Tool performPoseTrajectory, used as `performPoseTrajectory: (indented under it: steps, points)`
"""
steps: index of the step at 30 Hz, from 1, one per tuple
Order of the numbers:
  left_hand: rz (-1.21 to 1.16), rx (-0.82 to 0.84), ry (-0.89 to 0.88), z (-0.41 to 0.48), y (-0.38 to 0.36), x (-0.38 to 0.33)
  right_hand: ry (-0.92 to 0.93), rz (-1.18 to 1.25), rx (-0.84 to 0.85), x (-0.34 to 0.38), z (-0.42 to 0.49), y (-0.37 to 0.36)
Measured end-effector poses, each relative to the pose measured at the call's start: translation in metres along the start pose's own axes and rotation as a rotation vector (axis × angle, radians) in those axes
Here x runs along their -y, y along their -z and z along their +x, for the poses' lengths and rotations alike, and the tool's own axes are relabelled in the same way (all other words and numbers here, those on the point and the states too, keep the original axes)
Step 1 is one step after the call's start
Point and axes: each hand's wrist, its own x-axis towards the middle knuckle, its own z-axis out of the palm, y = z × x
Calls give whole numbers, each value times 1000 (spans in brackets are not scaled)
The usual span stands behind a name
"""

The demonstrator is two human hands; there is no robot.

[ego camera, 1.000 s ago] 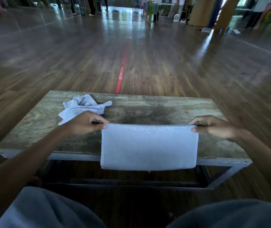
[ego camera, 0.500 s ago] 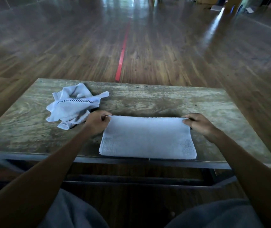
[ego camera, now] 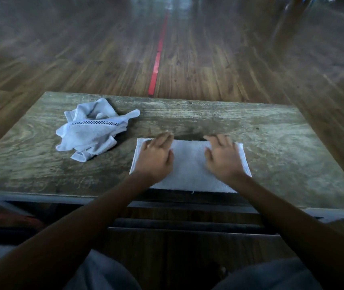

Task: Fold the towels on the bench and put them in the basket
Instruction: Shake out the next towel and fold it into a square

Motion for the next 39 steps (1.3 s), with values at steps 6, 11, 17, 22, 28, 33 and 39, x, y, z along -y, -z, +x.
performPoseTrajectory:
  steps: [6, 11, 17, 22, 28, 33, 39]
  points:
    - [214, 208, -143, -12, -31, -10, 78, -97, 214, 24, -20, -34]
    - [203, 214, -81, -10, -29, 4, 85, -135, 209, 11, -20, -35]
    - [191, 192, 48, -15, -18, 26, -51, -124, 204, -32, -20, -21]
    - [168, 145, 108, -22, -16, 36, -121, -94, 226, -60, -25, -9]
    - [184, 115, 107, -24, -13, 36, -155, -1, 269, -88, -34, 1]
    - [135, 107, -22, -10, -4, -4, -188, -29, 209, -114, -24, 22]
    - [-123, 142, -210, -1, -27, -99, -224, 43, 240, -118, 9, 32]
